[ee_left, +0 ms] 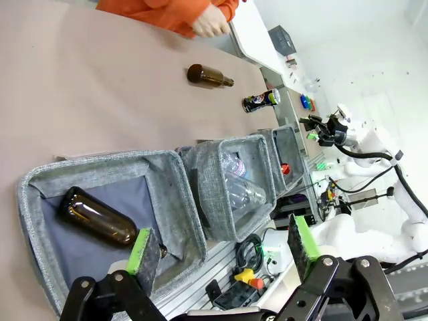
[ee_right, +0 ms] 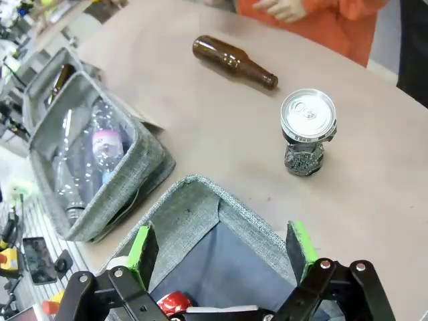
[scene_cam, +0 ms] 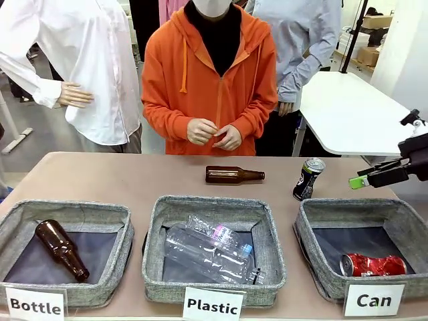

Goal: Sort the can waste into the basket.
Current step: Pick up the can waste from the table and place it in the right Fabric basket.

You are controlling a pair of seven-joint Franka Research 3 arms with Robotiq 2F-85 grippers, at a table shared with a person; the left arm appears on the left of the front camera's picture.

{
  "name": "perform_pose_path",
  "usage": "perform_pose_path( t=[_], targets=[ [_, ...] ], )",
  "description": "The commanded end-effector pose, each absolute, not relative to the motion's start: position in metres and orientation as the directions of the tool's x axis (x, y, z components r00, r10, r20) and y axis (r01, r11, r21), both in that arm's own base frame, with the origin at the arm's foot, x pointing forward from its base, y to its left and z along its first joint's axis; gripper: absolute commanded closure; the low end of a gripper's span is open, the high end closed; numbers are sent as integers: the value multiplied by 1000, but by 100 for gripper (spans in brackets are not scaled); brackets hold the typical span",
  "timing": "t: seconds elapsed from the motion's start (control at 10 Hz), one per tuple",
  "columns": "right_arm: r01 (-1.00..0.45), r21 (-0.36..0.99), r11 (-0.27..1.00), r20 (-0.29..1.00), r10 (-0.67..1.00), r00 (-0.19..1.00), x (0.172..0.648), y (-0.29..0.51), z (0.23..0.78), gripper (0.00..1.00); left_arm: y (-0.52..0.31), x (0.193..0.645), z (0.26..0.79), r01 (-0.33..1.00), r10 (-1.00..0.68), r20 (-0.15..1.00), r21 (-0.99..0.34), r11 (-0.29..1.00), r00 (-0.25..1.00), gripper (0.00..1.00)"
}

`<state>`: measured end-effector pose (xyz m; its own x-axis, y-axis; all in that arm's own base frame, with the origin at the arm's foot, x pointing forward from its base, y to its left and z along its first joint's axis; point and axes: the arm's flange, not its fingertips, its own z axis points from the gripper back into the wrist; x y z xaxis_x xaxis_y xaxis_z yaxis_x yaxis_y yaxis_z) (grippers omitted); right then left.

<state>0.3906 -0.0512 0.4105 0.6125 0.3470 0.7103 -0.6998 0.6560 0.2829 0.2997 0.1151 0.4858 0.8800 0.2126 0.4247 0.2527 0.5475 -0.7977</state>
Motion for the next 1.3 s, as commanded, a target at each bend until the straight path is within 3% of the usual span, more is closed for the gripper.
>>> perform_pose_path(
  t=[0.0, 0.1, 0.3, 0.7, 1.2],
  targets=[
    [-696, 297, 654, 712, 335, 618, 391, -53, 407, 0, 114, 298, 486, 261, 211, 431, -798, 543, 877, 0],
    [-698, 256, 669, 743, 325, 585, 394, -56, 409, 0, 114, 298, 486, 261, 211, 431, -798, 543, 877, 0],
    [-797, 177, 578, 886, 258, 384, 441, -83, 402, 0, 114, 298, 486, 261, 211, 431, -798, 543, 877, 0],
    [-909, 75, 410, 921, 322, 221, 489, -118, 364, 0, 114, 298, 486, 261, 211, 431, -798, 543, 877, 0],
    [-954, 80, 290, 890, 411, 200, 535, -117, 299, 0, 114, 298, 486, 261, 211, 431, -798, 543, 877, 0]
  ],
)
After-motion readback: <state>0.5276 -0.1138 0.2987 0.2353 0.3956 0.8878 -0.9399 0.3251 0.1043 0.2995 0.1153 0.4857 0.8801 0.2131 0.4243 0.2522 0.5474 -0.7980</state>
